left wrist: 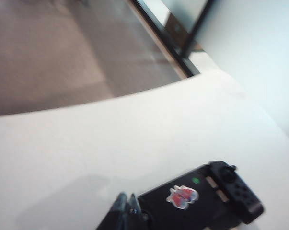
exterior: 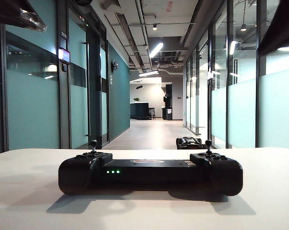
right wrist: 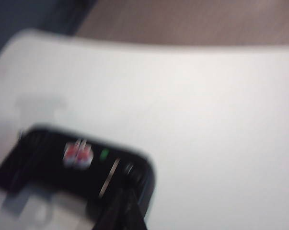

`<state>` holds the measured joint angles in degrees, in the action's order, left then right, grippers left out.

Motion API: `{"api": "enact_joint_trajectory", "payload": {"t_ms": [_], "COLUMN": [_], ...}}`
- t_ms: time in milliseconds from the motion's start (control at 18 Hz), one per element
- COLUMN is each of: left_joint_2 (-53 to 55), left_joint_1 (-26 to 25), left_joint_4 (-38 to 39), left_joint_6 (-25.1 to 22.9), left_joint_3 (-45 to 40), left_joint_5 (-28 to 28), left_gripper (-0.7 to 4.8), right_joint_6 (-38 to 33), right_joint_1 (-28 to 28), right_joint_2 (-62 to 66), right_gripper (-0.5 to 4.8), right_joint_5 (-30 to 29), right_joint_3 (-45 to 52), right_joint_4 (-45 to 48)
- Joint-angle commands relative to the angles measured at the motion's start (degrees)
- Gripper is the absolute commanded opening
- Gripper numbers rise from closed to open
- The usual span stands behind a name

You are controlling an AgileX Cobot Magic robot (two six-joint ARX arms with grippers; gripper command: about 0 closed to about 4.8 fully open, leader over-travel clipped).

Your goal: Push the left joystick on the remote control sitting on the white table forward to make the robot dog walk in a straight line until it approaches the door.

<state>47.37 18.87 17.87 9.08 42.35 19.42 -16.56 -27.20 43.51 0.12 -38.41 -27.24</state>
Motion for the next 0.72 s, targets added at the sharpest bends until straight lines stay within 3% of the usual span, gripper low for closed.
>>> {"api": "enact_joint_trajectory", "payload": {"t_ms": [55,222,277,332,388,443,720], "left_joint_2": [0.26,0.26,0.26,0.26,0.26,0.26,0.26], "left_joint_1": [0.07,0.07,0.07,0.07,0.07,0.07,0.07], "left_joint_4": [-0.72,-0.74,-0.74,-0.74,-0.74,-0.74,-0.76], "left_joint_6": [0.52,0.57,0.59,0.59,0.61,0.61,0.63], "left_joint_3": [0.42,0.39,0.39,0.39,0.39,0.39,0.39], "left_joint_5": [1.22,1.36,1.40,1.40,1.40,1.40,1.42], "left_gripper": [-0.06,-0.06,-0.06,-0.06,-0.06,-0.06,-0.06], "right_joint_6": [-3.48,-4.68,-4.66,-4.66,-4.68,-4.68,-5.92], "right_joint_1": [-3.08,-4.94,-5.27,-5.25,-5.25,-5.25,-5.25], "right_joint_2": [3.56,7.80,9.44,10.58,12.33,13.42,21.53], "right_gripper": [-0.06,-0.05,0.61,1.84,4.13,4.70,4.69], "right_joint_5": [0.13,-1.57,-1.99,-2.25,-3.74,-4.55,-4.98], "right_joint_3": [-2.25,-3.91,-4.46,-4.83,-5.44,-5.95,-10.14], "right_joint_4": [-3.45,-5.16,-5.68,-6.10,-6.91,-7.63,-12.57]}}
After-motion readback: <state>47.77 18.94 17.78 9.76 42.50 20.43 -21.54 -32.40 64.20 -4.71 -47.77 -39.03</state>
